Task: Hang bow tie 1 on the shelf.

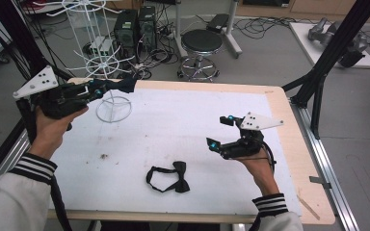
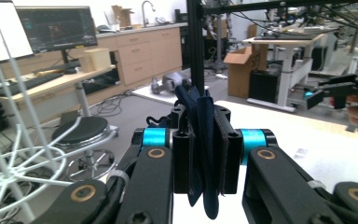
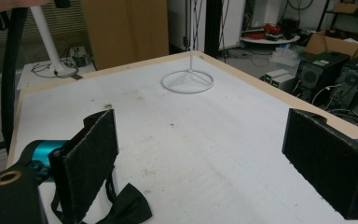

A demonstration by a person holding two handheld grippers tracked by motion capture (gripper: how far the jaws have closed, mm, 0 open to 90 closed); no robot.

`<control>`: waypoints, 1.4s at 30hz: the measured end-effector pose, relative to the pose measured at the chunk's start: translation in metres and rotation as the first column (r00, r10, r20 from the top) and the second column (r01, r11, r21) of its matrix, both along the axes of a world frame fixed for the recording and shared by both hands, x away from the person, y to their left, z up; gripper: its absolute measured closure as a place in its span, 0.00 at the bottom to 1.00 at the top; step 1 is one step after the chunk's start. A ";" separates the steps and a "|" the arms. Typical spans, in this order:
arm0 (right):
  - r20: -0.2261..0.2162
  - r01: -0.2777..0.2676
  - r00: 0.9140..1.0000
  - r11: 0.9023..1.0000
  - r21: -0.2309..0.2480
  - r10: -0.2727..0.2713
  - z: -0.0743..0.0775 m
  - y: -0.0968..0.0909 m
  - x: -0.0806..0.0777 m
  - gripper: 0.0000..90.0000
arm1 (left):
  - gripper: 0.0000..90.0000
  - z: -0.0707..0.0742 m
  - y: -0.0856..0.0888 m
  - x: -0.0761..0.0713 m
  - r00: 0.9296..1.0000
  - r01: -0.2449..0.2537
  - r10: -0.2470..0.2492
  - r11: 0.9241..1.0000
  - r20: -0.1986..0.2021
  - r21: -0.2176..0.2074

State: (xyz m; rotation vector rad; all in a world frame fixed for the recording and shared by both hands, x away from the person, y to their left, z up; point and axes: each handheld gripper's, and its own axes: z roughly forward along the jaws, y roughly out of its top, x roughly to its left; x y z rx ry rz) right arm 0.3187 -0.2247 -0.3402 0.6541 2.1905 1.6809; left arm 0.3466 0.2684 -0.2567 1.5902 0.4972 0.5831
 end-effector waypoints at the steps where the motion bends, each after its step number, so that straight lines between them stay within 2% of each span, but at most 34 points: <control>1: 0.003 -0.001 1.000 1.000 -0.003 0.001 0.000 0.000 0.000 0.11 | 0.89 0.000 0.001 0.001 1.000 -0.004 0.004 1.000 0.002 0.001; 16: 0.000 0.010 1.000 1.000 0.005 -0.010 -0.003 -0.005 -0.002 0.11 | 0.89 -0.001 0.015 0.013 0.996 -0.082 0.083 0.996 0.041 -0.029; 19: -0.008 0.014 1.000 1.000 -0.001 -0.014 -0.006 -0.007 -0.001 0.11 | 0.89 -0.004 0.016 0.015 0.995 -0.091 0.093 0.995 0.035 -0.031; 28: -0.008 0.028 1.000 0.999 0.027 -0.028 -0.010 -0.011 -0.001 0.11 | 0.89 -0.007 0.019 0.019 0.993 -0.111 0.112 0.993 0.035 -0.032; 34: -0.007 0.034 0.999 0.998 0.051 -0.034 -0.015 -0.016 -0.003 0.11 | 0.89 -0.016 0.023 0.021 0.991 -0.132 0.133 0.990 0.016 -0.045; 42: -0.009 0.050 0.999 0.996 0.077 -0.049 -0.016 -0.021 -0.006 0.11 | 0.89 -0.028 0.027 0.022 0.990 -0.144 0.143 0.989 -0.005 -0.039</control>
